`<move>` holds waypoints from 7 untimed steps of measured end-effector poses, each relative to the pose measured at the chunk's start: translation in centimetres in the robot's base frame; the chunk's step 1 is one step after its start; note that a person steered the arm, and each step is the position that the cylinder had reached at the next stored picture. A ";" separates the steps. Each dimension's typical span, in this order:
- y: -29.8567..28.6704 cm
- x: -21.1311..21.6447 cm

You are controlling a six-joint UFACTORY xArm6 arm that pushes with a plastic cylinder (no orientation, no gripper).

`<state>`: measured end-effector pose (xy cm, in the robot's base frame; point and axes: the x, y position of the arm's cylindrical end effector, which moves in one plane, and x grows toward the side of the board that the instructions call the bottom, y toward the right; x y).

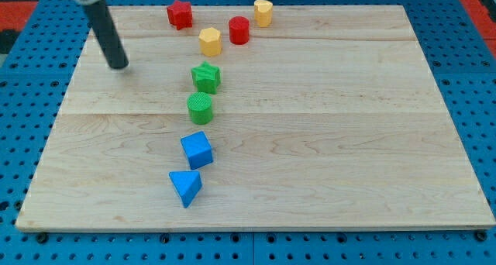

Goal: Place the yellow heart at the right side of the green star

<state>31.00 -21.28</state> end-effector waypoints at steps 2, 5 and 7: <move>2.2 -11.6; 22.8 -11.7; 34.0 -7.2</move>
<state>23.81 12.72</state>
